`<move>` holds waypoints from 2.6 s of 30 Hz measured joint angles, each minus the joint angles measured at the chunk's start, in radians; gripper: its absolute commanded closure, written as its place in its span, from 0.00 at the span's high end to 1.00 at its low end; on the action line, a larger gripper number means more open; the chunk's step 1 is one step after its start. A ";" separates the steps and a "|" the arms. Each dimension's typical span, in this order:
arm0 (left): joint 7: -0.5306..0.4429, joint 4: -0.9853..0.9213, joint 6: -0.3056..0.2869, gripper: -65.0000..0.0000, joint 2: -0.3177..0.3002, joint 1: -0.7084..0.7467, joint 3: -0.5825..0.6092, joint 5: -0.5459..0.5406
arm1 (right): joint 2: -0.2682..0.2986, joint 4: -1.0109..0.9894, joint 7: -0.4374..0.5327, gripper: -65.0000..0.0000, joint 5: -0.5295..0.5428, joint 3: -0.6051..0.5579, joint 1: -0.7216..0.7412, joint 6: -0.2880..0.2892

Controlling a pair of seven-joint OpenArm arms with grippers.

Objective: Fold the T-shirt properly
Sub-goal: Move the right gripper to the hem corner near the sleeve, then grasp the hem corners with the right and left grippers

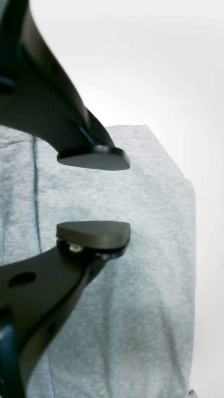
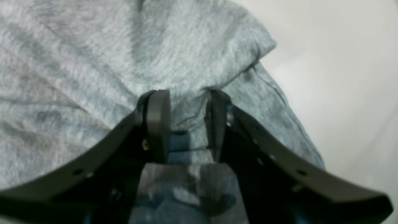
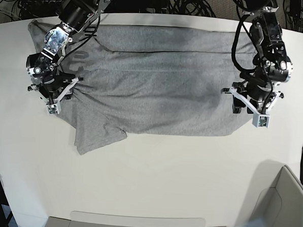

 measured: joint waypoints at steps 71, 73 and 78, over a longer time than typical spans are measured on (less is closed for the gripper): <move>-0.161 -0.829 -0.260 0.51 -0.235 -0.452 0.267 -0.001 | 0.187 -0.963 0.287 0.45 0.016 -0.083 0.523 -0.159; -0.170 -0.863 -0.336 0.51 -0.245 -0.453 0.267 0.000 | 0.185 -0.963 0.287 0.45 0.013 -0.083 0.524 -0.160; -0.244 -0.928 -0.357 0.51 -0.250 -0.461 0.271 -0.002 | 0.187 -0.963 0.287 0.45 0.013 -0.083 0.524 -0.160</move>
